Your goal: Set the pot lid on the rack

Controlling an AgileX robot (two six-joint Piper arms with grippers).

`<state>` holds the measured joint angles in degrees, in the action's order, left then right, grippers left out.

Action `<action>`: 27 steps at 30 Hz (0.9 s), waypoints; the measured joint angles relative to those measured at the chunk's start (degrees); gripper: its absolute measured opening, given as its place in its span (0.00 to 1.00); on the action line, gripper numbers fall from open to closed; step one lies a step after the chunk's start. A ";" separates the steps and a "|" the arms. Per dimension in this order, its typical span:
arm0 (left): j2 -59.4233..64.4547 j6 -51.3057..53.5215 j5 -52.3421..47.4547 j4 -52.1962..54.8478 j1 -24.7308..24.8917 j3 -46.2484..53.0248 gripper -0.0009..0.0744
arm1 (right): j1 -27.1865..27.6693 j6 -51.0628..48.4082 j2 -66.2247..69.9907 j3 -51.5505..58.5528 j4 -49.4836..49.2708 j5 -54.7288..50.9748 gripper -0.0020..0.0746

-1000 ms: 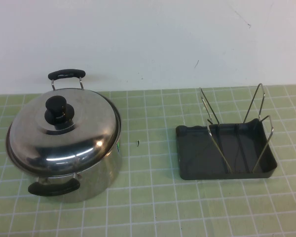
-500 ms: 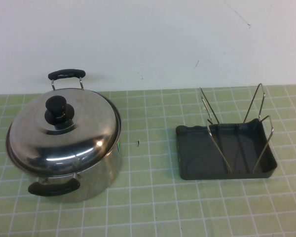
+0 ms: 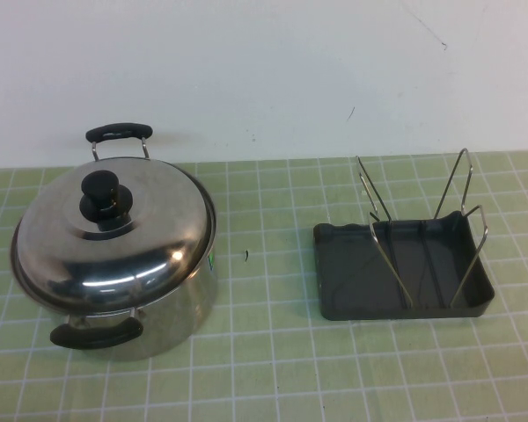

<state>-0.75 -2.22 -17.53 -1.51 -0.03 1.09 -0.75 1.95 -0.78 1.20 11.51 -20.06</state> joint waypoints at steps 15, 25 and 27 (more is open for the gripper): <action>0.00 -17.12 17.53 -48.51 0.00 0.12 0.01 | 0.00 0.00 0.00 0.00 0.00 0.00 0.02; 0.31 -4.72 20.28 -50.01 0.00 -0.22 0.01 | 0.00 0.00 0.00 0.02 0.00 0.00 0.02; 3.07 0.26 13.99 -46.27 0.00 -3.23 0.01 | 0.00 0.00 0.00 0.02 0.00 0.00 0.02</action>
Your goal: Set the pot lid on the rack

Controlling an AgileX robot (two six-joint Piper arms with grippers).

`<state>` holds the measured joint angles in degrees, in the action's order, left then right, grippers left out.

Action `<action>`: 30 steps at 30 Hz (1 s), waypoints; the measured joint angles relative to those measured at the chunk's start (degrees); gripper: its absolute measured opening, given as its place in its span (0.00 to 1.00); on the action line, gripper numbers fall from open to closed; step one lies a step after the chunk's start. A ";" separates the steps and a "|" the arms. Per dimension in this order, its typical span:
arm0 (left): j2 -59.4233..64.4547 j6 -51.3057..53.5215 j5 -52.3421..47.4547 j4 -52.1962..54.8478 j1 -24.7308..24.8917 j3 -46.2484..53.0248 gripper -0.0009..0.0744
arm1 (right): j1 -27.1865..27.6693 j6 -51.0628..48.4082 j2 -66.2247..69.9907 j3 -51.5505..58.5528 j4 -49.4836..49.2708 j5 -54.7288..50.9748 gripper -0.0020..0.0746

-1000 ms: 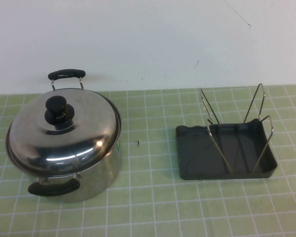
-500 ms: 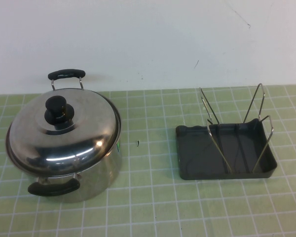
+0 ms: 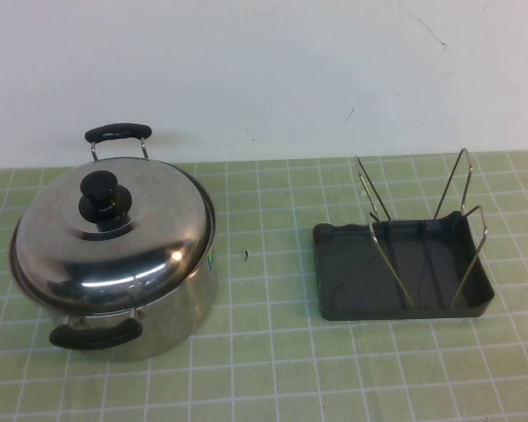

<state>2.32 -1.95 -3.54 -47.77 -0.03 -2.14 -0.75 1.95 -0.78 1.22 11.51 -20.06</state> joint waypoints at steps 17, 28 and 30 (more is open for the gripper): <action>40.88 9.03 9.16 41.40 7.16 -24.95 0.42 | 0.00 0.00 0.00 0.10 0.00 0.14 0.02; 69.98 -0.07 45.36 47.14 13.84 -25.33 0.81 | 0.00 0.00 0.00 0.10 0.00 0.14 0.02; 74.27 -1.32 48.59 47.02 13.84 -26.04 0.80 | 0.00 0.00 0.00 0.10 0.00 0.14 0.02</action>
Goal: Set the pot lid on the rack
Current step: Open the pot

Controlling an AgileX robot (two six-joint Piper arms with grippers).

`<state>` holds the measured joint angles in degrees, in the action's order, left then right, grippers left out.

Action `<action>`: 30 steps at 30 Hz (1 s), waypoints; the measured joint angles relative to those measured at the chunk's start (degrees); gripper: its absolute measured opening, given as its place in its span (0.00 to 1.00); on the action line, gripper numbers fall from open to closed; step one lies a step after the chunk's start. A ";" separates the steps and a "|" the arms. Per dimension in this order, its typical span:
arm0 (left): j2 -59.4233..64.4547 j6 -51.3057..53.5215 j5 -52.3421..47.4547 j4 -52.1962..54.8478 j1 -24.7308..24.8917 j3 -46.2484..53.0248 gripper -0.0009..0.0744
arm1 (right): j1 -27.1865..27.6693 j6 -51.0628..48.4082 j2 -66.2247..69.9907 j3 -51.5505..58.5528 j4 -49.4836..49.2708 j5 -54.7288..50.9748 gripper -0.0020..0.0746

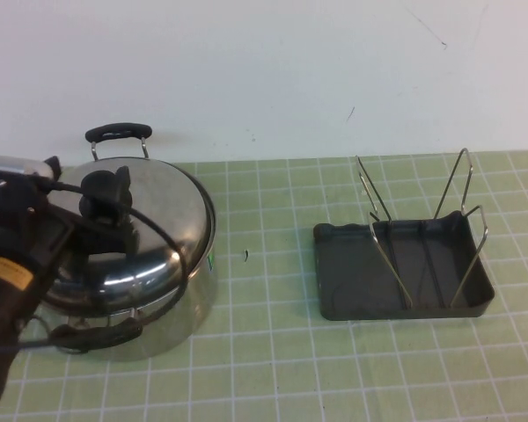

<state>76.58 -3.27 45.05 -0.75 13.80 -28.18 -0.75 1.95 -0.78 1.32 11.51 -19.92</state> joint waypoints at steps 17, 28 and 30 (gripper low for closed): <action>16.29 -3.74 5.62 1.40 0.00 -8.51 0.49 | 0.00 0.00 0.00 0.00 0.00 0.00 0.02; 8.34 -3.44 2.81 2.67 0.00 -8.06 0.43 | 0.00 11.28 0.00 0.30 -19.89 2.60 0.02; 3.17 -4.98 3.16 3.89 0.00 -8.06 0.43 | 0.00 15.67 0.00 0.30 -27.61 3.57 0.02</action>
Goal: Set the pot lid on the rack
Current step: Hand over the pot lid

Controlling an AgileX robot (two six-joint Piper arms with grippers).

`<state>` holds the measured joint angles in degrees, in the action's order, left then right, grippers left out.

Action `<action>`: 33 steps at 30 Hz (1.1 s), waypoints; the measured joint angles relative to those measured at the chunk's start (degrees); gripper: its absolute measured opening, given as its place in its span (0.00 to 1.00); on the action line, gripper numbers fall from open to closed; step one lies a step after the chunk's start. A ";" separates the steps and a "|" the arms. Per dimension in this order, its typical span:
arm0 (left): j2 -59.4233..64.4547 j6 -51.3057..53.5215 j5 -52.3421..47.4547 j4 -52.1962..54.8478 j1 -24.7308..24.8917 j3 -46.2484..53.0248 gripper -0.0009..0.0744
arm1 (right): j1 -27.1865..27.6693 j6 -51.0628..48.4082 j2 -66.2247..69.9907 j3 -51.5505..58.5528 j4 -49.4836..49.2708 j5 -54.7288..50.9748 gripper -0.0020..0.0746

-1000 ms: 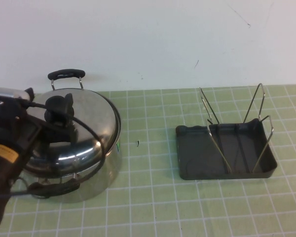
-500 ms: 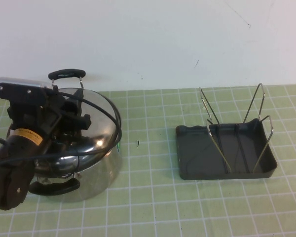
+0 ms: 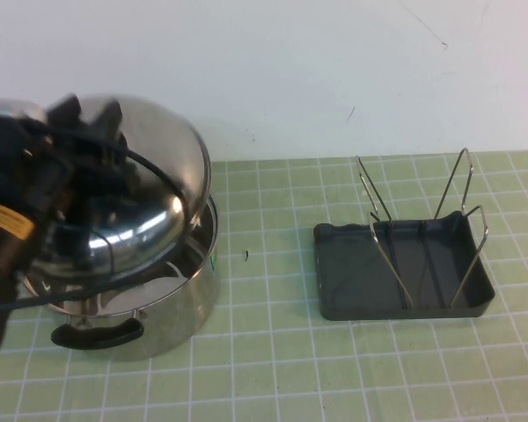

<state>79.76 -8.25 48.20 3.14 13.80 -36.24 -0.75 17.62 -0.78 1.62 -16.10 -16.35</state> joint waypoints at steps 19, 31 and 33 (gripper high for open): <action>-5.56 -68.57 15.55 27.41 0.00 0.07 0.43 | 0.00 -32.73 1.60 -4.45 -36.03 -4.71 0.02; 1.22 -53.72 16.15 31.42 5.13 -4.54 0.43 | -0.12 -84.52 40.27 -24.47 -80.02 -25.69 0.35; 0.97 -51.84 16.15 33.29 5.19 -5.18 0.43 | -0.12 -84.63 47.87 -30.29 -80.16 -31.19 0.56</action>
<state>80.73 -60.09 64.35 36.43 18.99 -41.42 -0.87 -67.01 47.09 -28.67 -96.26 -47.54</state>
